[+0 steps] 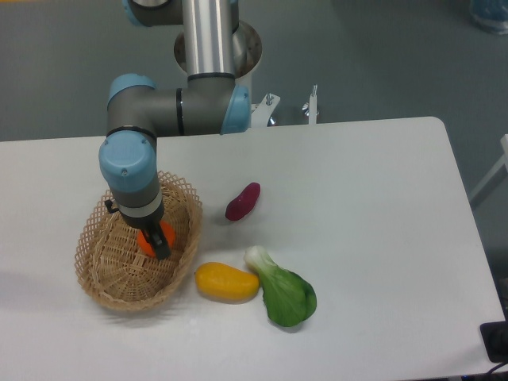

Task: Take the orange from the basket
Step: 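Lower the gripper into the basket and close it on the orange, then lift the orange out of the basket and carry it away, then raise the held orange above the table beside the bok choy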

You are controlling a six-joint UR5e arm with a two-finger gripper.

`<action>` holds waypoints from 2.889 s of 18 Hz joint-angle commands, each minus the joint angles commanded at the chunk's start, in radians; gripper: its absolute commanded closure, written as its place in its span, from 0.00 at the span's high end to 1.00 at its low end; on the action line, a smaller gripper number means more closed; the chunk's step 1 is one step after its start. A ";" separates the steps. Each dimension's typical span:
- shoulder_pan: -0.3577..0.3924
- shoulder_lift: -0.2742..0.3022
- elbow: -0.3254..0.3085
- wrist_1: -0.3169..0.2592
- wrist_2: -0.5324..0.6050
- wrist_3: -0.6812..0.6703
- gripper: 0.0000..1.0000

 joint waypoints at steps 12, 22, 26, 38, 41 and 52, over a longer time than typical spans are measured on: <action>-0.009 -0.022 -0.005 0.041 0.011 -0.052 0.41; 0.109 0.058 0.032 0.040 0.000 -0.218 0.39; 0.196 0.066 0.058 0.041 -0.002 -0.238 0.39; 0.486 0.067 0.095 0.057 0.003 -0.071 0.41; 0.540 0.067 0.101 0.054 0.006 -0.028 0.41; 0.604 0.041 0.143 0.057 0.073 0.092 0.41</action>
